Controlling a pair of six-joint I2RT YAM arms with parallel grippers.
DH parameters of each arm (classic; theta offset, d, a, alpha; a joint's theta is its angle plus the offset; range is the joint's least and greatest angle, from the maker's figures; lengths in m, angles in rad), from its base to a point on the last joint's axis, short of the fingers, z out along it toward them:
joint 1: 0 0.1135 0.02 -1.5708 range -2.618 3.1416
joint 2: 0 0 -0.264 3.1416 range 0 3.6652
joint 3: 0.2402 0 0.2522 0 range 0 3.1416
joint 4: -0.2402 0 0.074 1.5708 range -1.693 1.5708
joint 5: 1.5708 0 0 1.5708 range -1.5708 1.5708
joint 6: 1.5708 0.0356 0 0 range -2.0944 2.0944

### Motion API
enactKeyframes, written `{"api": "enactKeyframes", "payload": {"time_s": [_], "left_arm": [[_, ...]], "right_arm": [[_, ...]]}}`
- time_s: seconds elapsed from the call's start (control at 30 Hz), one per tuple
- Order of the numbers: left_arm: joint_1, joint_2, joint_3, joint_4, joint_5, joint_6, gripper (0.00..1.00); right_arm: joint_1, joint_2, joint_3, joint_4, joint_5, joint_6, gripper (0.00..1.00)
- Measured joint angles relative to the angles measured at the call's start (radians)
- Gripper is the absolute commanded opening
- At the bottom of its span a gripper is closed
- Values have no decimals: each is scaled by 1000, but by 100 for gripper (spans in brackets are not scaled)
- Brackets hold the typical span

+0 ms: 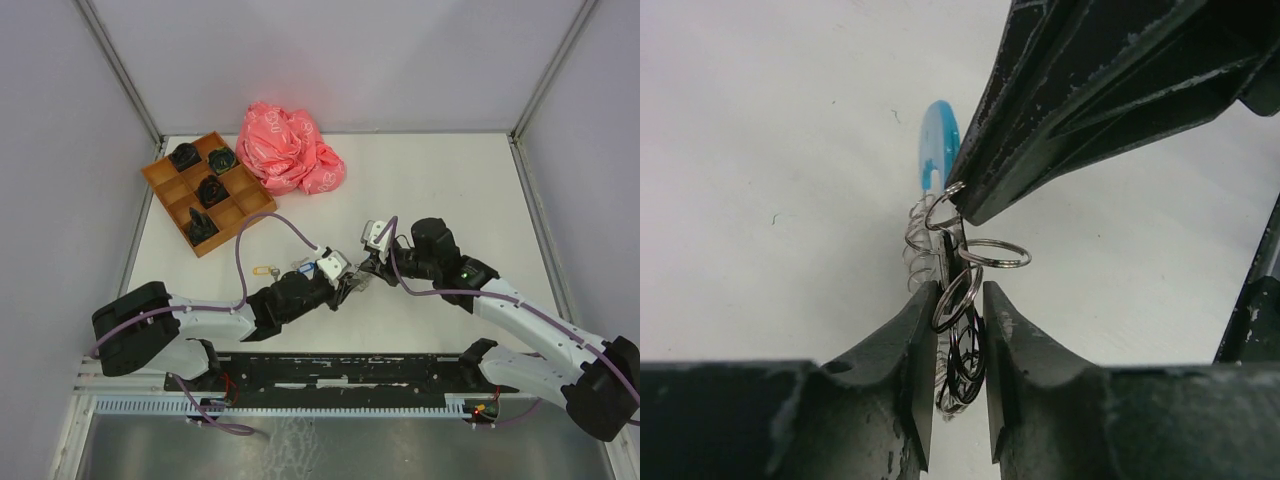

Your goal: Put the keys on the keyring

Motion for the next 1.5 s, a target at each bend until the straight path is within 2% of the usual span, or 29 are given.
{"api": "enactKeyframes", "payload": {"time_s": [0.17, 0.27, 0.47, 0.7, 0.87, 1.1, 1.5], "left_arm": [[0, -11, 9, -32, -19, 0, 9], [0, -19, 12, -50, -27, 0, 3], [-1, -50, 18, -106, -34, 0, 3], [-2, -62, 32, -148, -55, -32, 3], [-3, -62, 36, -153, -70, -77, 3], [-3, -62, 42, -163, -85, -133, 3], [-3, -66, 42, -164, -87, -168, 3]], "right_arm": [[0, 8, 4, -1, 2, 11, 8], [0, 8, 5, -1, 3, 15, 14], [1, -11, 5, 0, 22, 7, 27], [1, -124, -9, 9, 22, -69, 34], [1, -182, -102, 50, -52, -147, 34], [1, -176, -245, 170, -128, -188, 32], [1, -161, -291, 361, -108, -179, 33]]}}
